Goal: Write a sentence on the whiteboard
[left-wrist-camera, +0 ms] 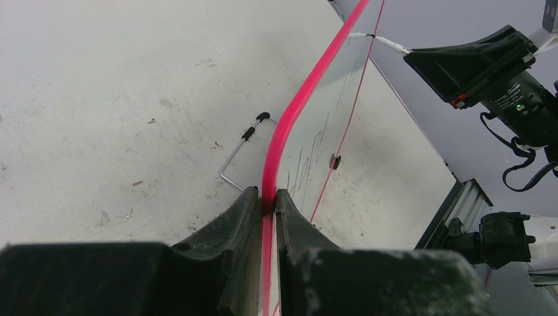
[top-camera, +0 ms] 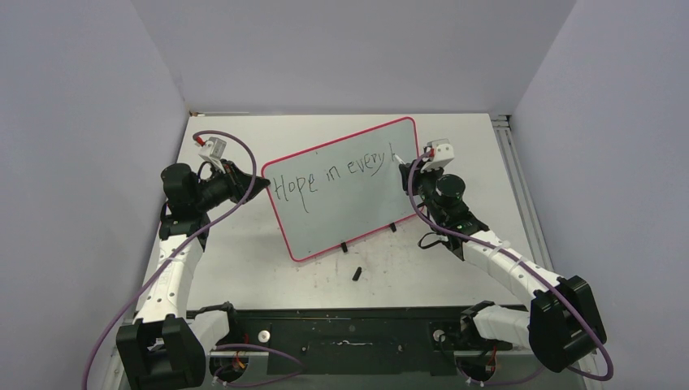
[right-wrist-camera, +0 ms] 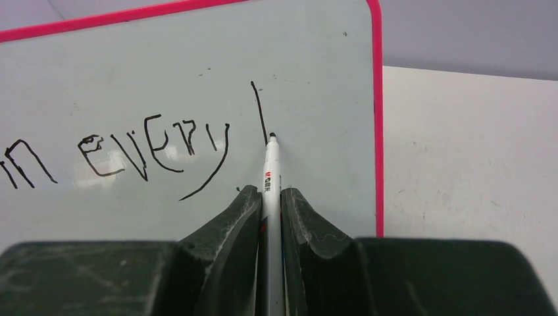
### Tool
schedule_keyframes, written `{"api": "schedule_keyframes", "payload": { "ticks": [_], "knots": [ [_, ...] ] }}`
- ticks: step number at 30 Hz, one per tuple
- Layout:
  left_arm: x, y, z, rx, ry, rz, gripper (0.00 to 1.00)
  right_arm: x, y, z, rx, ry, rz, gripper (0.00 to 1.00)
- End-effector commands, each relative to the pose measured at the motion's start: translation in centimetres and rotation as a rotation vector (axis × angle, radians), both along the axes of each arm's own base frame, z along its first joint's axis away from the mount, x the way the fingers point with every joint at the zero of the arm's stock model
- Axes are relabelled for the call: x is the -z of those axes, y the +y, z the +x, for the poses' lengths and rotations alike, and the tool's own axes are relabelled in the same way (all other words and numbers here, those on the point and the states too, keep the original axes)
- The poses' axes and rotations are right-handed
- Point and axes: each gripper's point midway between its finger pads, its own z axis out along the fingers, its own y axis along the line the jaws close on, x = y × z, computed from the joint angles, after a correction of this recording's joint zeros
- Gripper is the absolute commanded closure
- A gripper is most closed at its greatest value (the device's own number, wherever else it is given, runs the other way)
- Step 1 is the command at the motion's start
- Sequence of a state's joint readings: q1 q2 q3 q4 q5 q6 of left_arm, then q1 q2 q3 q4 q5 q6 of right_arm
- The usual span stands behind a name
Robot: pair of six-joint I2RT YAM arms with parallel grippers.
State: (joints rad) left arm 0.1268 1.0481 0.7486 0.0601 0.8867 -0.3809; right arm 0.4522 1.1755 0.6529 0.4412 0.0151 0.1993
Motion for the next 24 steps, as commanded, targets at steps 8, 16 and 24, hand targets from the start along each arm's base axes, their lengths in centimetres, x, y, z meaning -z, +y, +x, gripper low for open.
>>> {"api": "schedule_keyframes", "payload": {
  "ticks": [8, 16, 24],
  "knots": [
    [-0.8, -0.3, -0.1, 0.014, -0.014, 0.011, 1.00, -2.3, -1.1, 0.5, 0.073, -0.055, 0.040, 0.95],
    [-0.9, -0.2, -0.1, 0.013, -0.016, 0.010, 1.00, -1.1, -0.5, 0.0, 0.031, -0.020, 0.027, 0.95],
    [-0.8, -0.3, -0.2, 0.014, -0.014, 0.009, 1.00, 0.2, 0.5, -0.9, -0.009, 0.008, 0.019, 0.95]
  ]
}}
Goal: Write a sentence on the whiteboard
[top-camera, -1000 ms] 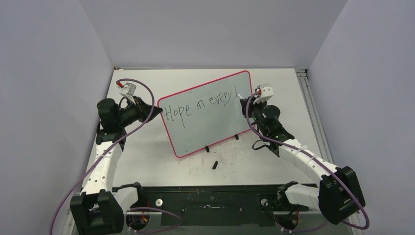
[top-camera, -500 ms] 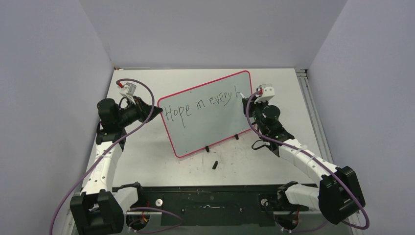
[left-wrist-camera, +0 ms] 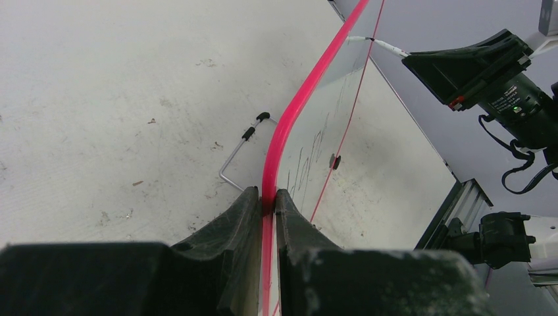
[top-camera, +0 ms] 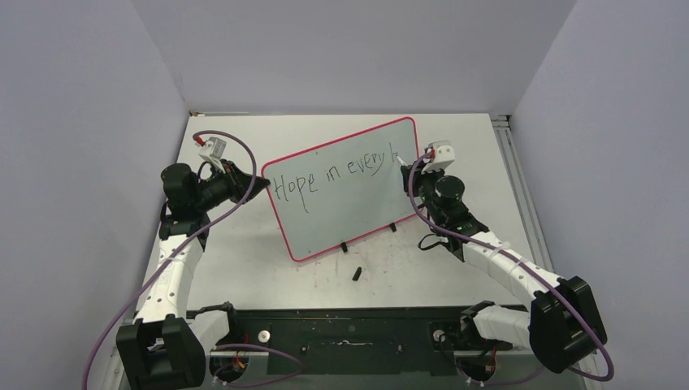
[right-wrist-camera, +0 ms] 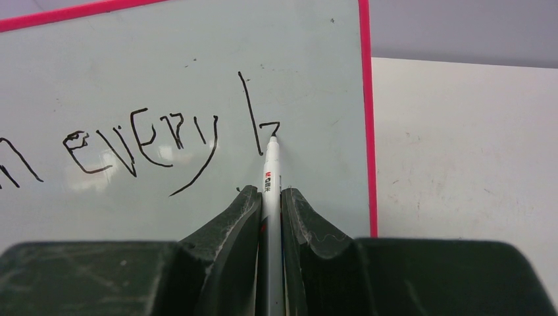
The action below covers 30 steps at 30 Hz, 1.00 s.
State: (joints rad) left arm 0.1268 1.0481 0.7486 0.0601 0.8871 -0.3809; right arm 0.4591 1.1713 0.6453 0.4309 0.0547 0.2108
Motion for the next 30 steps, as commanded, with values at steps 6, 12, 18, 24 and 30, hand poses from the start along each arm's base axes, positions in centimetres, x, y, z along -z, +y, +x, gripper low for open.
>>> {"api": "schedule_keyframes", "payload": {
  "ticks": [6, 12, 18, 24, 30],
  "knots": [
    [-0.9, -0.3, -0.2, 0.016, -0.017, 0.009, 1.00, -0.2, 1.3, -1.1, -0.049, -0.005, 0.009, 0.95],
    [-0.9, -0.3, -0.2, 0.014, -0.017, 0.009, 1.00, -1.0, 1.2, -1.4, -0.036, -0.028, 0.014, 0.95],
    [-0.8, -0.3, -0.2, 0.014, -0.015, 0.009, 1.00, -4.6, 0.1, -1.6, 0.011, -0.116, 0.053, 0.95],
    [-0.8, -0.3, -0.1, 0.013, -0.015, 0.010, 1.00, -5.4, 0.3, -0.4, 0.018, -0.137, 0.047, 0.95],
    [-0.8, -0.2, -0.1, 0.012, -0.014, 0.010, 1.00, -5.3, 0.9, 0.3, 0.003, -0.141, 0.044, 0.95]
  ]
}}
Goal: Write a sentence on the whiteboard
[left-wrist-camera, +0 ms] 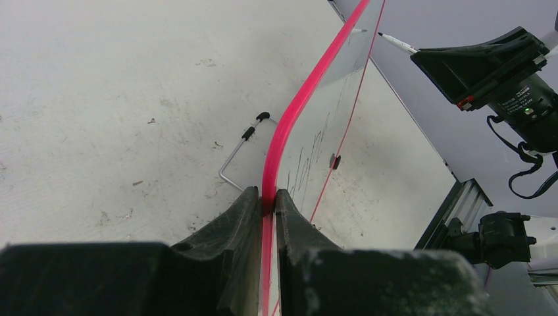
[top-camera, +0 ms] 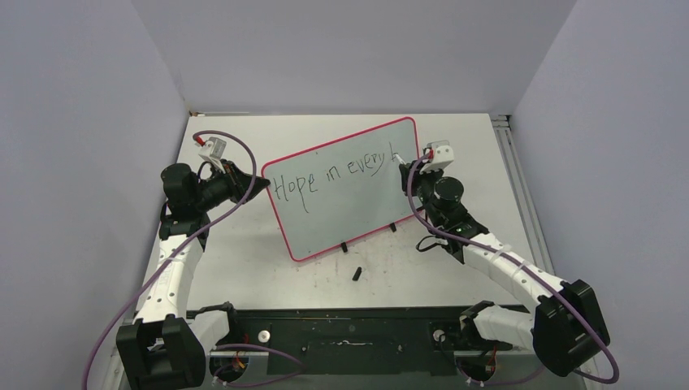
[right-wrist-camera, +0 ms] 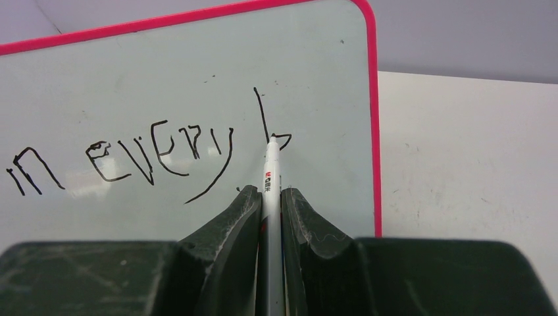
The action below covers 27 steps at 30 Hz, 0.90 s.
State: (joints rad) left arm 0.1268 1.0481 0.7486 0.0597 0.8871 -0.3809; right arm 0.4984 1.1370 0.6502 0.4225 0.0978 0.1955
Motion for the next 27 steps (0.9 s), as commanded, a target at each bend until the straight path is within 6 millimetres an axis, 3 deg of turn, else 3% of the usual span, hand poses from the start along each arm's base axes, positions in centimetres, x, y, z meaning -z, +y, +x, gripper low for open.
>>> {"api": "schedule_keyframes", "payload": {
  "ticks": [1, 13, 27],
  "knots": [
    [-0.8, -0.2, -0.1, 0.012, -0.015, 0.011, 1.00, -3.9, 0.4, 1.0, 0.000, -0.107, 0.048, 0.95],
    [-0.7, -0.2, -0.1, 0.011, -0.012, 0.012, 1.00, -4.0, 0.4, 1.8, 0.013, -0.117, 0.047, 0.95],
    [-0.7, -0.2, -0.1, 0.011, -0.012, 0.012, 1.00, -2.6, -0.8, 2.1, 0.069, -0.081, 0.034, 0.95]
  ]
}}
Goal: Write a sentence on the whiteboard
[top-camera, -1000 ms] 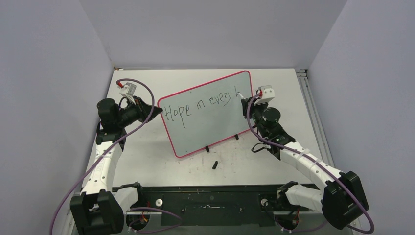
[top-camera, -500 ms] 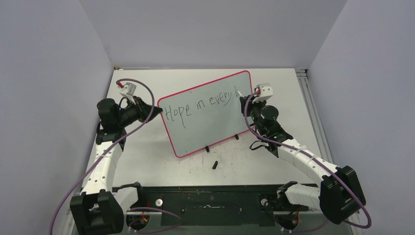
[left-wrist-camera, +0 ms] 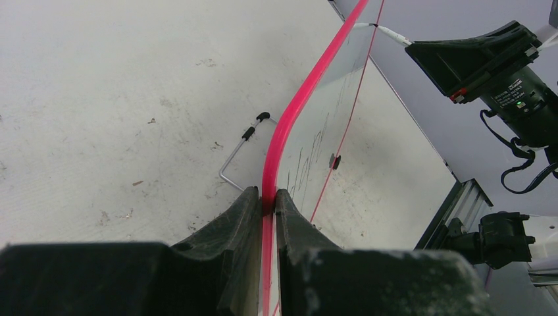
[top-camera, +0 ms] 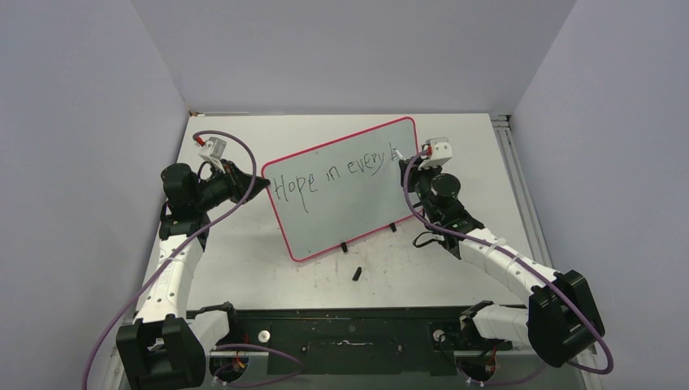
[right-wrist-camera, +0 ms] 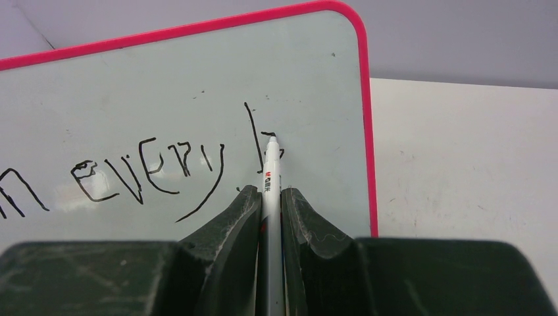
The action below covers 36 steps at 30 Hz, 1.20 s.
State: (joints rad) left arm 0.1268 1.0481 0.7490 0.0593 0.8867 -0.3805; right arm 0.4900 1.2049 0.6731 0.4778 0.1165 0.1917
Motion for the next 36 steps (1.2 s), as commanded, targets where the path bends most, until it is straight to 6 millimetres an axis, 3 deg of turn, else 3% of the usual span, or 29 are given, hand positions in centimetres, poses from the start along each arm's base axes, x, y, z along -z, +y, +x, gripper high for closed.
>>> {"api": "schedule_keyframes", "payload": {
  "ticks": [1, 22, 36],
  "knots": [
    [-0.8, -0.2, -0.1, 0.012, -0.013, 0.012, 1.00, -2.6, -0.9, 0.6, 0.046, -0.065, 0.029, 0.95],
    [-0.9, -0.3, -0.2, 0.015, -0.018, 0.010, 1.00, 2.1, -1.5, -1.6, 0.029, 0.059, 0.003, 0.95],
    [-0.8, -0.3, -0.2, 0.014, -0.015, 0.009, 1.00, -1.9, -0.8, 0.2, 0.033, -0.037, 0.034, 0.95]
  ]
}}
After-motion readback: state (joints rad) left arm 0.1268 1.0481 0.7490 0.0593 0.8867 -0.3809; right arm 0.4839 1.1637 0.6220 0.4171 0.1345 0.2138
